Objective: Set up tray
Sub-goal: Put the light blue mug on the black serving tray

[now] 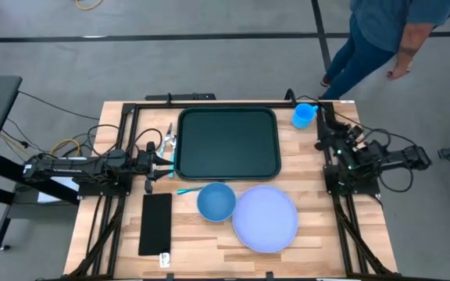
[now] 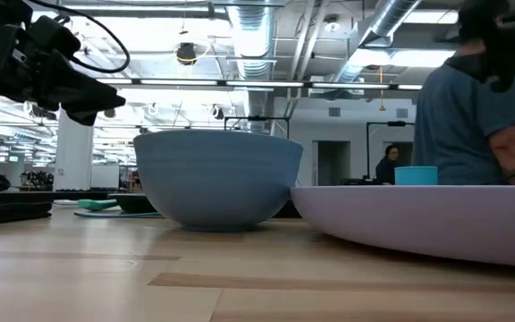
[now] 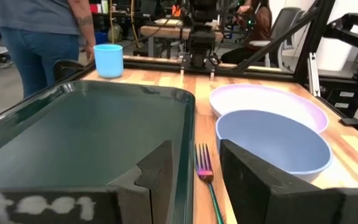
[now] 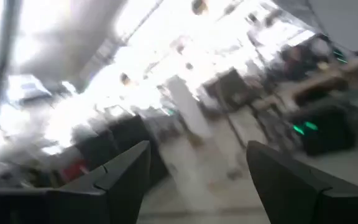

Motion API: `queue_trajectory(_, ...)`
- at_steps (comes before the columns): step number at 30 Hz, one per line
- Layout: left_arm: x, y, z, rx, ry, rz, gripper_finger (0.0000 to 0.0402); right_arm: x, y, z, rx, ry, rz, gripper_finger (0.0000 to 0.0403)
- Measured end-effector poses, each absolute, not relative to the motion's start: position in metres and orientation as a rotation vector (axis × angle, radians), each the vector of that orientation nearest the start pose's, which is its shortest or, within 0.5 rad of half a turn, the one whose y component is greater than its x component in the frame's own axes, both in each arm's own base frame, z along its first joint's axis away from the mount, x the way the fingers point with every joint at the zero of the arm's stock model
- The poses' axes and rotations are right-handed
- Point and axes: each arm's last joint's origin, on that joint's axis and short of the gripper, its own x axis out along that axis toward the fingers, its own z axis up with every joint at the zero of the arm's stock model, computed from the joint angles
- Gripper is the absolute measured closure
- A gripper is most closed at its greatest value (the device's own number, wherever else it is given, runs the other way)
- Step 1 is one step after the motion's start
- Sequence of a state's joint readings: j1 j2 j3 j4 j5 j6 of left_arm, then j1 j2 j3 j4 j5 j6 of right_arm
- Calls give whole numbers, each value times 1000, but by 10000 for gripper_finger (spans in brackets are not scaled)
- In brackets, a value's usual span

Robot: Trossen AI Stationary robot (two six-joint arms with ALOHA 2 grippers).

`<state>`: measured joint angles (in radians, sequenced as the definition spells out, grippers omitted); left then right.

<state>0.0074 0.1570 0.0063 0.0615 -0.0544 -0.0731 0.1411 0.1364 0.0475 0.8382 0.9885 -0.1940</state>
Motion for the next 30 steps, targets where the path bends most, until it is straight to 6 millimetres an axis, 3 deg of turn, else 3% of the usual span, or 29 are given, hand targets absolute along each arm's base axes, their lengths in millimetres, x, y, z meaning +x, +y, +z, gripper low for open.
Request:
queue_trajectory(5, 107, 2, 159, -71, 84, 61, 281, 68, -15, 258, 105, -737, -678, 143)
queue_trajectory(10, 107, 2, 159, -73, 79, 60, 281, 77, -21, 294, 11, -659, -752, 143)
queue_trajectory(20, 107, 2, 160, -126, 72, 62, 281, 121, -53, 367, -383, 59, -1377, 143)
queue_trajectory(30, 107, 3, 160, -125, 71, 75, 281, 131, -89, 420, -379, 294, -1706, 143)
